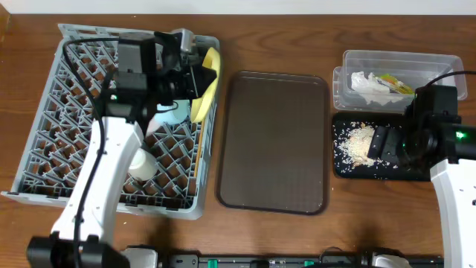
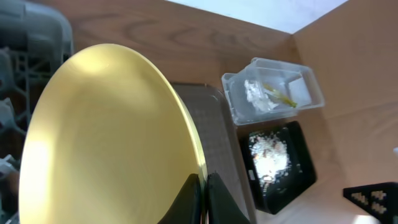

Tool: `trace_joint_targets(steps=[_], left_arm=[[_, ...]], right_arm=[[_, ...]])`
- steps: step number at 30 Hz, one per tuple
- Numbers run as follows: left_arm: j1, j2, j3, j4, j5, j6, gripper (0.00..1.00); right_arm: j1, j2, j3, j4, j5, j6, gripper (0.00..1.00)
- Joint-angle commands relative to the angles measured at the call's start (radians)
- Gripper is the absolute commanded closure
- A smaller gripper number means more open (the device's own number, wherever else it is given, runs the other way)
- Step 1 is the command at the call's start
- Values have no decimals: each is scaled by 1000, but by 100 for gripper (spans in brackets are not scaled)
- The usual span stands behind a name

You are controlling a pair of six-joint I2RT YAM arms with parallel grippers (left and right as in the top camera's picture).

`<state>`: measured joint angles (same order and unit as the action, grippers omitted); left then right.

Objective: Sort waste into correct bins and load items into the dishwasher
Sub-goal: 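Lift the yellow plate and stand it upright in the gray rack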

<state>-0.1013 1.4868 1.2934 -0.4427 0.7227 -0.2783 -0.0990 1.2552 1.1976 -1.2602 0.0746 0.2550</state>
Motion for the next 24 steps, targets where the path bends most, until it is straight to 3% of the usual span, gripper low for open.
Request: trace_joint_targets(steps=[1,7,9,12,15,20,24], left_arm=[[45,52,-2,18,154,-35,94],[87,110,-2,21,158,-41,91],[99,116,-2,21,109,-39,83],[120,114,-2,25,88,-8,54],[146,112,-2,18,88,-4,37],[191,73,-2,-75,6,18,18],[193,-1,-2,-190,-221,99,16]], right_arm=[[-12,-10,6,-1,-4,-9,5],[-12,-10,6,-1,-4,-9,5],[-12,-10,6,-2,-4,-9,5],[-12,-10,6,-1,-4,-9,5],[-12,-10,6,3,-4,-9,5],[-12,-10,6,56,-68,-25,1],[-10,-10,6,173,-293,-107,1]])
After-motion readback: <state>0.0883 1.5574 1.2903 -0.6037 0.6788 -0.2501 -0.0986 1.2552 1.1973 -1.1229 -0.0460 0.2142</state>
